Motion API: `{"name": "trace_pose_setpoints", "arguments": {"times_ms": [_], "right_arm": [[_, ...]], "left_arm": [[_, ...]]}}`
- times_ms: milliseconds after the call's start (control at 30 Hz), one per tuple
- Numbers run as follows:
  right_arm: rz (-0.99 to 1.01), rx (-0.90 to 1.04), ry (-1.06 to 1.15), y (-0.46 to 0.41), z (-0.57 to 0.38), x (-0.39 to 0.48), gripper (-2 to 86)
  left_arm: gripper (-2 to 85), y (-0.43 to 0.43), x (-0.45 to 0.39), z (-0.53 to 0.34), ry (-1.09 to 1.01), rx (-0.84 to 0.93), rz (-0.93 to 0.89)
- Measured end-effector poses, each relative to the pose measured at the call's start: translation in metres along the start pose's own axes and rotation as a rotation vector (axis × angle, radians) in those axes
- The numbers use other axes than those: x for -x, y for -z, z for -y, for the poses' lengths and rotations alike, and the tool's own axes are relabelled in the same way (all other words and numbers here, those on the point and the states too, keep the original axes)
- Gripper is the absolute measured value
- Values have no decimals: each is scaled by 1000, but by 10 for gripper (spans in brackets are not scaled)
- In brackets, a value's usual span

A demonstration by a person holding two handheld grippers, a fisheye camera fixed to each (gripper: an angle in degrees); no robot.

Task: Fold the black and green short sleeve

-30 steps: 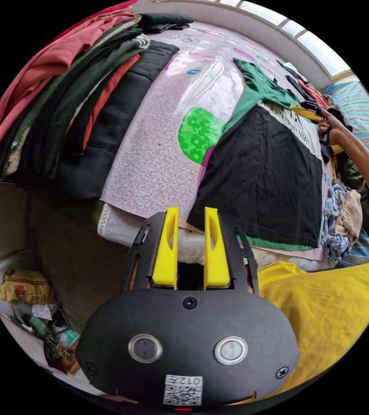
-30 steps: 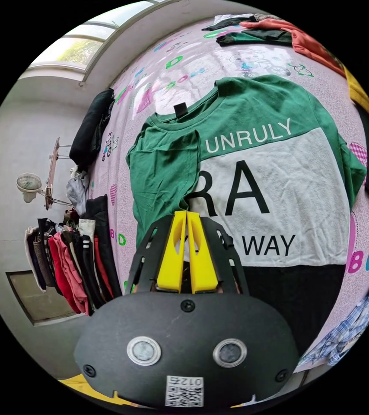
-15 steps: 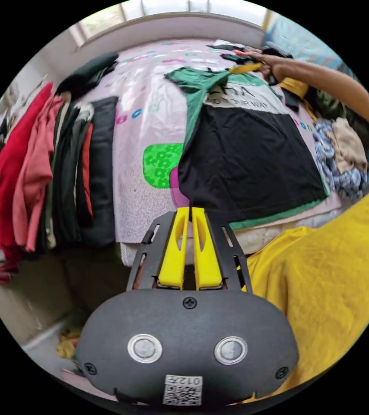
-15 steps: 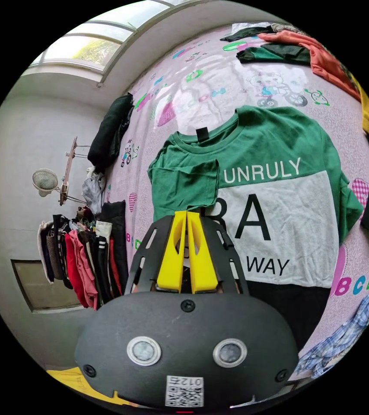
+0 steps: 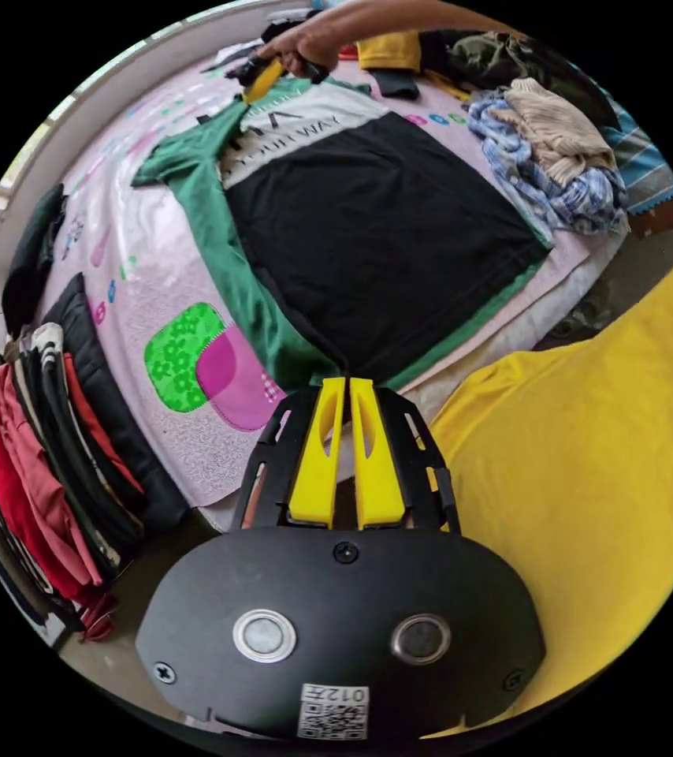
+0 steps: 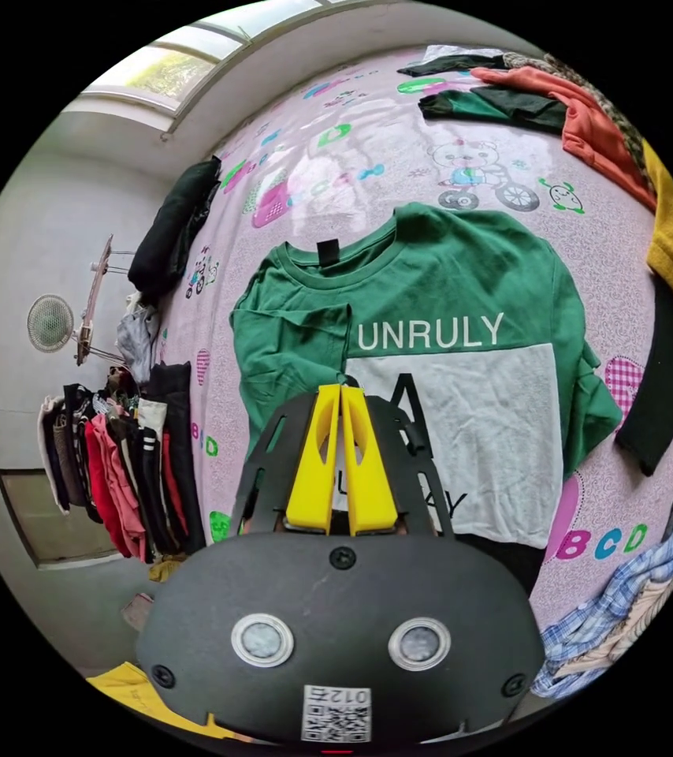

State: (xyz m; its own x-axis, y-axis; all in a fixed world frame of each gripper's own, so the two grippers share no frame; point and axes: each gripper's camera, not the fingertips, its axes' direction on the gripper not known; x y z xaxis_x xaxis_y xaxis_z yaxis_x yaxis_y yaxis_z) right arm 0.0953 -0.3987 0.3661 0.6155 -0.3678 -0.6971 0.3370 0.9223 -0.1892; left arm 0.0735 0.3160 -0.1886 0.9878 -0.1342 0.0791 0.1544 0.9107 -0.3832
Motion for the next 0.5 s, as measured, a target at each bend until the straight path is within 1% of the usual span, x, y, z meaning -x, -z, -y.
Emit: {"name": "trace_pose_setpoints", "arguments": {"times_ms": [67, 167, 233, 300, 367, 400, 433, 467, 500], "right_arm": [[-38, 40, -1, -10, -6, -3, 5], [-113, -5, 2, -4, -23, -6, 10], [-133, -69, 4, 6, -40, -10, 10], [-93, -99, 36, 13, -63, -9, 10], [27, -27, 120, 4, -101, -1, 9], [58, 3, 144, -1, -112, 3, 10], [115, 72, 195, -13, -137, 12, 10], [158, 152, 253, -27, -165, 25, 11], [173, 195, 283, -35, -180, 31, 12]], "left_arm": [[1, -19, 7, 13, -3, 108, 1], [1, -30, 19, 20, -38, 213, -70], [2, -24, 25, 20, -91, 171, -136], [2, -14, 36, 18, -92, 107, -223], [3, -1, 64, 15, 22, -2, -336], [3, 2, 73, 14, 66, -31, -363], [3, 5, 91, 14, 151, -69, -408], [5, 3, 109, 17, 243, -60, -434], [6, 1, 117, 19, 285, -42, -442]]}}
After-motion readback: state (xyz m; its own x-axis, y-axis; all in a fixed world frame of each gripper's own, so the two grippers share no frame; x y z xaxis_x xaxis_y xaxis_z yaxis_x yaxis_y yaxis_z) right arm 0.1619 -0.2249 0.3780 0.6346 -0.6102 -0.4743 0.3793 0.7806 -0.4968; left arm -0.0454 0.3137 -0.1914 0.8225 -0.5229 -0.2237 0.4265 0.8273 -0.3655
